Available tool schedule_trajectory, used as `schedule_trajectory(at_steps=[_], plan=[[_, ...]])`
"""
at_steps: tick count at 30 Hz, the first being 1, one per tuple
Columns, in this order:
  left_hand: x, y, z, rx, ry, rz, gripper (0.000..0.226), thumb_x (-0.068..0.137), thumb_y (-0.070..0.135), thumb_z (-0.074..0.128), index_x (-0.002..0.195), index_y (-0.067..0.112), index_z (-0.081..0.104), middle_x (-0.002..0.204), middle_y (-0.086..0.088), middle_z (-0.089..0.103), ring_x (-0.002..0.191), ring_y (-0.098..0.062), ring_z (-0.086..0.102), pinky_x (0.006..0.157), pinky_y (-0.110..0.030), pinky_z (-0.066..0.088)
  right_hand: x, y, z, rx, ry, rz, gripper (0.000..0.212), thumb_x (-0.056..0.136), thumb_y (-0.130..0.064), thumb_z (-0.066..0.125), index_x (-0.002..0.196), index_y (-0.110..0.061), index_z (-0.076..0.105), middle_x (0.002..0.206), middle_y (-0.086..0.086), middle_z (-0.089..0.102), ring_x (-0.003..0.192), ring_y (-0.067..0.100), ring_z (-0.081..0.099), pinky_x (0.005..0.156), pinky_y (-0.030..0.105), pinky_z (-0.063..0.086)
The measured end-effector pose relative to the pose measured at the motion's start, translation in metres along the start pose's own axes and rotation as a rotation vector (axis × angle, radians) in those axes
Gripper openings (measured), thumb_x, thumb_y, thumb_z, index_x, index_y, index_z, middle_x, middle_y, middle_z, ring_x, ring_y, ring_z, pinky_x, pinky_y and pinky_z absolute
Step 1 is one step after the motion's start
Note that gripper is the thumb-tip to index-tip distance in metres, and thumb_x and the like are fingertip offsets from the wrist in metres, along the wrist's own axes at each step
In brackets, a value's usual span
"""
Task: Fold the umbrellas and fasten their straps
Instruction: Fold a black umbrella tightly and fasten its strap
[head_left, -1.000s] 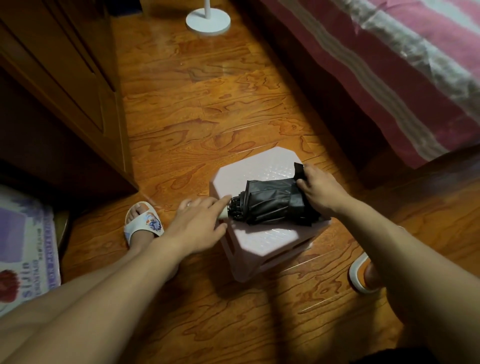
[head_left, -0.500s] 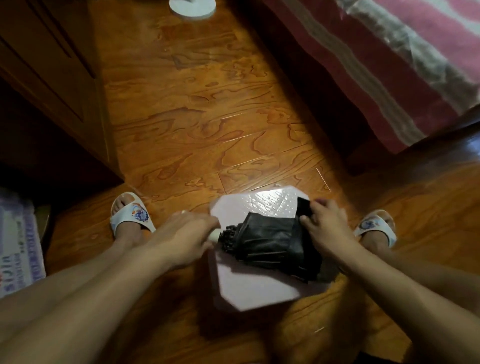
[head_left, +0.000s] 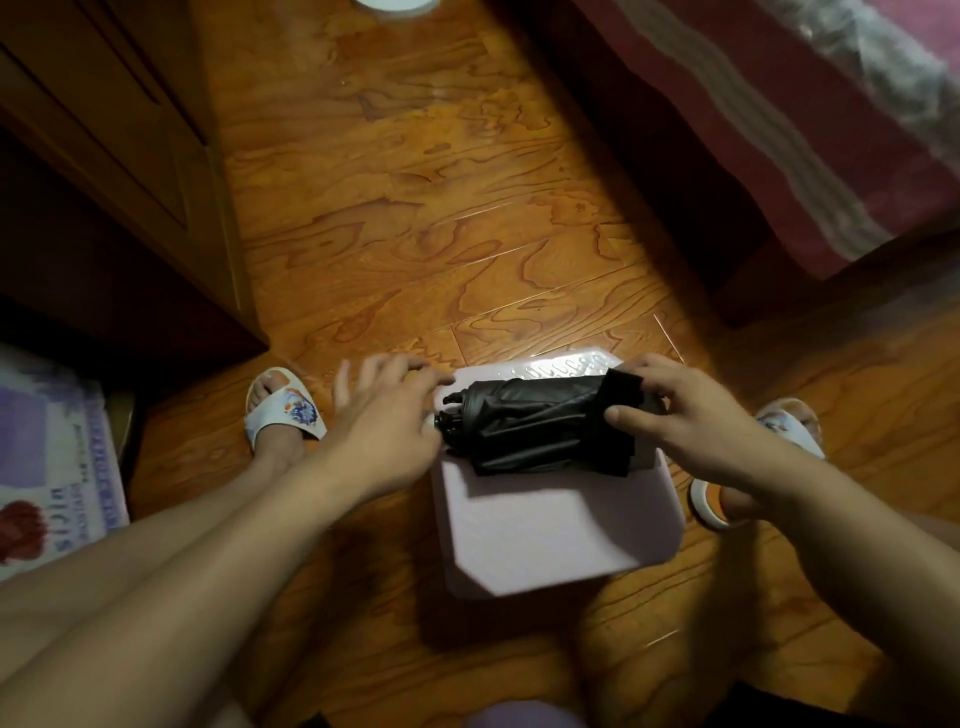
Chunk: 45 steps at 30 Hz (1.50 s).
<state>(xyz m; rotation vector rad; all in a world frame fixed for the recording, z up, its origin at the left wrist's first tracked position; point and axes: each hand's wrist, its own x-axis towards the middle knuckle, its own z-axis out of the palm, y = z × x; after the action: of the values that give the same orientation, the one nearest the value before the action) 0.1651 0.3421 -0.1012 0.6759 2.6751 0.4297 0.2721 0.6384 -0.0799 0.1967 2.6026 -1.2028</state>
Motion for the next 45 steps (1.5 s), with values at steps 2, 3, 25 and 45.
schedule_trajectory(at_steps=[2,3,25,45], plan=[[-0.001,0.014,-0.008,-0.204,0.043,0.073,0.044,0.094,0.031,0.056,0.138,0.037,0.056,0.133,0.009,0.05,0.129,-0.014,0.032,0.109,-0.036,0.024,-0.001,0.0,-0.002,0.056,-0.066,0.002,0.004,0.092,-0.023,0.071,0.094,-0.026,0.072,0.113,-0.009,0.054,0.098,0.001,0.054,0.074,0.011,0.047],[-0.001,0.021,-0.009,-0.304,0.032,0.11,0.041,0.097,0.034,0.059,0.137,0.036,0.058,0.128,0.008,0.054,0.124,-0.013,0.037,0.103,-0.033,0.03,-0.003,-0.001,-0.003,0.069,-0.095,-0.007,0.006,0.091,-0.021,0.073,0.09,-0.027,0.073,0.113,-0.008,0.053,0.097,0.0,0.053,0.074,0.009,0.046],[0.018,0.032,0.008,-0.587,0.123,0.062,0.005,0.098,0.026,0.065,0.095,0.023,0.068,0.085,0.006,0.067,0.085,-0.013,0.061,0.076,-0.037,0.05,-0.006,-0.002,-0.005,0.1,-0.043,0.075,0.003,0.091,-0.021,0.072,0.093,-0.022,0.074,0.103,-0.001,0.062,0.087,0.0,0.06,0.066,0.011,0.049],[0.014,0.025,-0.014,-0.804,-0.202,-0.023,0.034,0.099,0.01,0.063,0.123,0.033,0.067,0.111,-0.007,0.065,0.102,-0.021,0.064,0.087,-0.036,0.057,-0.007,0.006,0.008,-0.203,0.324,-0.317,0.021,0.092,-0.033,0.063,0.093,-0.016,0.075,0.1,-0.009,0.063,0.106,0.018,0.051,0.083,0.029,0.047]])
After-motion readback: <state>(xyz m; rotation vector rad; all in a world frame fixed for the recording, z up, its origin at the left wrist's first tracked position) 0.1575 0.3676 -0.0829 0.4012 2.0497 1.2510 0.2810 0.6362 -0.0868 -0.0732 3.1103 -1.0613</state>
